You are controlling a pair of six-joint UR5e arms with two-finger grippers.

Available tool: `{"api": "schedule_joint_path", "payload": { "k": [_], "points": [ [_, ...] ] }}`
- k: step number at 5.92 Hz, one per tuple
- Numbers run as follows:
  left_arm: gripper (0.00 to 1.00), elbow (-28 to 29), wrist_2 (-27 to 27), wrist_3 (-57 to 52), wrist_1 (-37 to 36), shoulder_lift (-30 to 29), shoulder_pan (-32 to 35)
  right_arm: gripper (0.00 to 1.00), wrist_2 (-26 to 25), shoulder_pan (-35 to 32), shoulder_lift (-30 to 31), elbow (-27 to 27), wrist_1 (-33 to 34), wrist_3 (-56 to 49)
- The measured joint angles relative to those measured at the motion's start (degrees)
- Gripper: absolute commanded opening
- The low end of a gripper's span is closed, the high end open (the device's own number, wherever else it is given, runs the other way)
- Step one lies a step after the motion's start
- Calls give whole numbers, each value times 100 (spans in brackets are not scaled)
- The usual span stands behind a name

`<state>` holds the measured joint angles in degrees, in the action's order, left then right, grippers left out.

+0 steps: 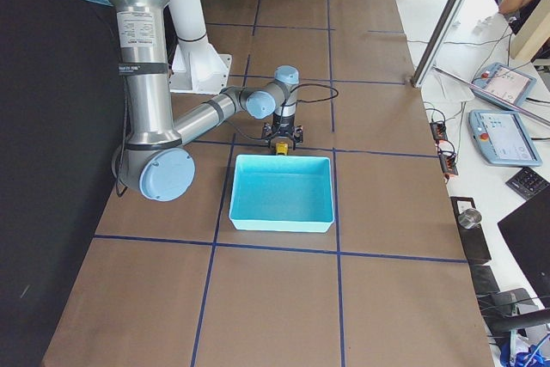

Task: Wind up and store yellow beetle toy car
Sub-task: 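Lower the right gripper onto the yellow car beside the bin and grasp, then lift the car with the right gripper and move it over the bin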

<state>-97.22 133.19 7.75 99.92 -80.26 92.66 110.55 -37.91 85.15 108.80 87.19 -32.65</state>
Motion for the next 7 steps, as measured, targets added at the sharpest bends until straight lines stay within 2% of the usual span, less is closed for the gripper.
{"api": "schedule_joint_path", "payload": {
  "k": [1, 2, 3, 4, 7],
  "points": [
    [100, 33, 3, 13, 171, 31, -6, 100, -31, 42, 1, -23, 0, 14],
    [100, 48, 11, 33, 204, 13, -13, 91, -58, 61, -8, -98, -3, 26],
    [100, 50, 19, 40, 184, -13, -17, 36, -61, 68, -32, -186, -7, 32],
    [100, 47, 22, 42, 167, -27, -20, 0, -58, 69, -48, -211, -9, 43],
    [100, 15, 26, 43, 151, -18, -14, 0, -141, 36, -24, 66, 23, 56]
  ]
}}
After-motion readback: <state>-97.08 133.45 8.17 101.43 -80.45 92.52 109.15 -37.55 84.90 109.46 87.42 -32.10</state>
